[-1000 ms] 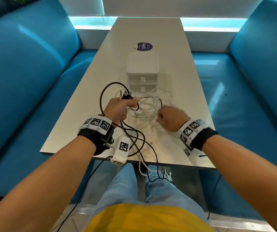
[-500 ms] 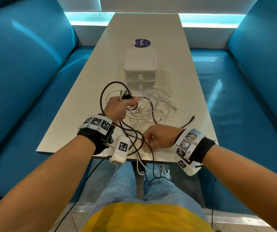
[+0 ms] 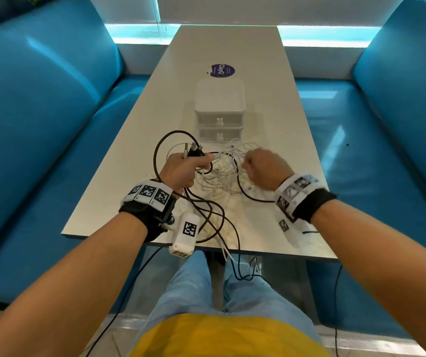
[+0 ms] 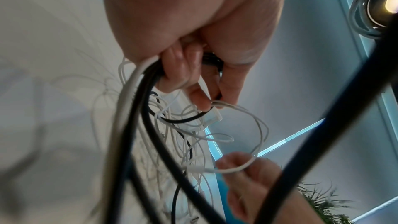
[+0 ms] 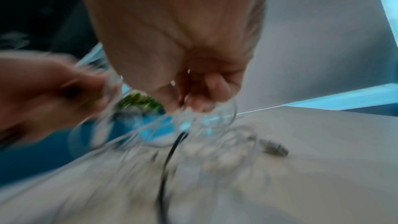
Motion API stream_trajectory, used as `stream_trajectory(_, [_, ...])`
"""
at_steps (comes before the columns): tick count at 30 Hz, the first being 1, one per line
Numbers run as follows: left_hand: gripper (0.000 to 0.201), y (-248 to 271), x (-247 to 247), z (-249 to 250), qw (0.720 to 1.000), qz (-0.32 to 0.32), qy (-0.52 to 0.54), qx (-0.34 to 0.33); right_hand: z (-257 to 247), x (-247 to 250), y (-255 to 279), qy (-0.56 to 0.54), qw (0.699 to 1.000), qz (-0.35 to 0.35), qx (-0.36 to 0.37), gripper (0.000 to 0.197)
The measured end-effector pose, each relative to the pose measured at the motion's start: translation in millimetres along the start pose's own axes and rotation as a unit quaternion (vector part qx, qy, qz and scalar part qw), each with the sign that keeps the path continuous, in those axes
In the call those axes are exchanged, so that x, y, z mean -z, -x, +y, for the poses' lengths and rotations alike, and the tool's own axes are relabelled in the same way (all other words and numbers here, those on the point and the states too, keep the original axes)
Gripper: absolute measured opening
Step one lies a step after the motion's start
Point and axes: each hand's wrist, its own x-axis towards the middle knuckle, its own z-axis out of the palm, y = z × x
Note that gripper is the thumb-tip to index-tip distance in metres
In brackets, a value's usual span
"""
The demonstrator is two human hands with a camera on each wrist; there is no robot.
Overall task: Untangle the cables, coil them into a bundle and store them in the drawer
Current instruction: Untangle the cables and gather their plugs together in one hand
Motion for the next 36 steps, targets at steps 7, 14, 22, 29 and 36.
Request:
stream_trajectory(7, [0.012,-2,0,3,1.0,0.003,0.01,0.0,11,70,-39,-0.261,0.889,0.309,-0.216,0.02])
stream_trajectory(14, [0.023,-2,-2,-5,1.0,0.009,0.003,-0.006,23,25,-22,-0.114,0.965,0.059,-0.227,0.029])
stream_trajectory(22, [0.04,-4,-9,-6,0.999,0.03,-0.02,-0.025,-13,52,0,-0.219,0.959,0.179,-0.004,0.021])
stream_trajectory(29, [0.019,0,-13,0,0.999,0.046,0.009,-0.001,-33,23,1,-0.122,0.986,-0.002,0.117,0.026])
stream_trajectory(36, [0.025,-3,17,7,0.987,0.095,0.131,0.004,21,7,5,-0.094,0.993,-0.057,-0.044,0.022])
